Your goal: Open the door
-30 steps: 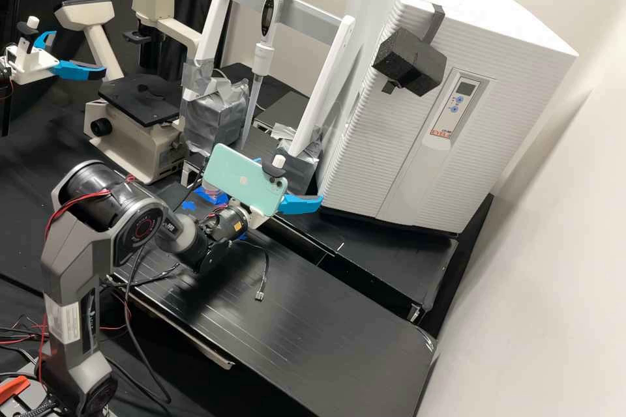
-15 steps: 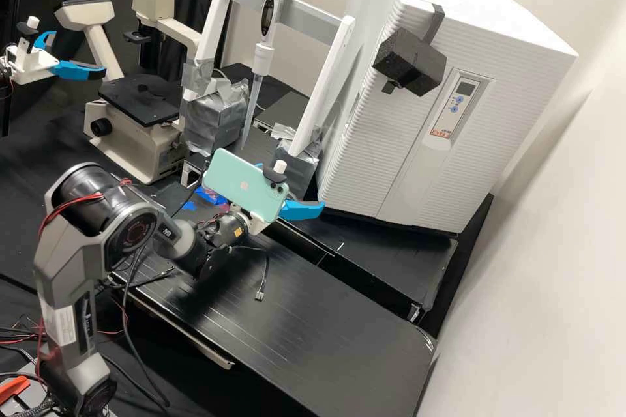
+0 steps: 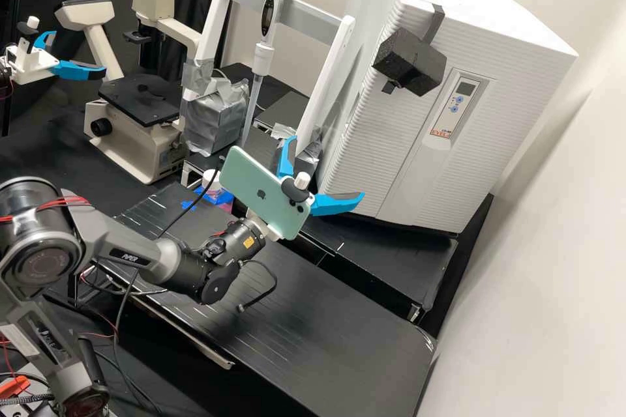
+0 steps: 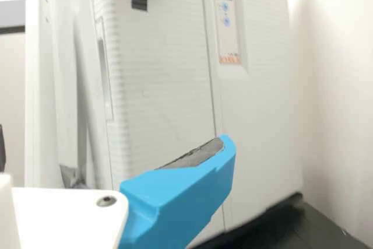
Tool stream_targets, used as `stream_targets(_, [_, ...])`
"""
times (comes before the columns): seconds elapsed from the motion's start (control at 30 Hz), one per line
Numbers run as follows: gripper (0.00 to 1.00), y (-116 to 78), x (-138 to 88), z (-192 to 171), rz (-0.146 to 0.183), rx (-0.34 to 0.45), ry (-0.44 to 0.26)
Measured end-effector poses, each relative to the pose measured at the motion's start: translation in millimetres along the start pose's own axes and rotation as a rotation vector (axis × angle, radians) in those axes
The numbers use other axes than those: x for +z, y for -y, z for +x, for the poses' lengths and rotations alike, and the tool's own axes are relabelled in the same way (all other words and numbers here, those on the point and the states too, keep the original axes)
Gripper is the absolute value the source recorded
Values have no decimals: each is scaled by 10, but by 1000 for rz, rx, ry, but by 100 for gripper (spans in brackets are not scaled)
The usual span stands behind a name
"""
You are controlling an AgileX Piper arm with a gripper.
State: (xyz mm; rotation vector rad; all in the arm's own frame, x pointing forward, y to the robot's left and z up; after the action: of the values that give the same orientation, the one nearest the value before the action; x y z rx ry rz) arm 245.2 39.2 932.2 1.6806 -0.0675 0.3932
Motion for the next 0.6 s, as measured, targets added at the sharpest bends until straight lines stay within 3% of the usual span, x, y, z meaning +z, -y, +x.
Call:
stream_targets(0.27, [100, -150, -195, 399, -25, -14, 0])
stream_targets(0.6, [100, -237, -127, 787, -40, -33, 93])
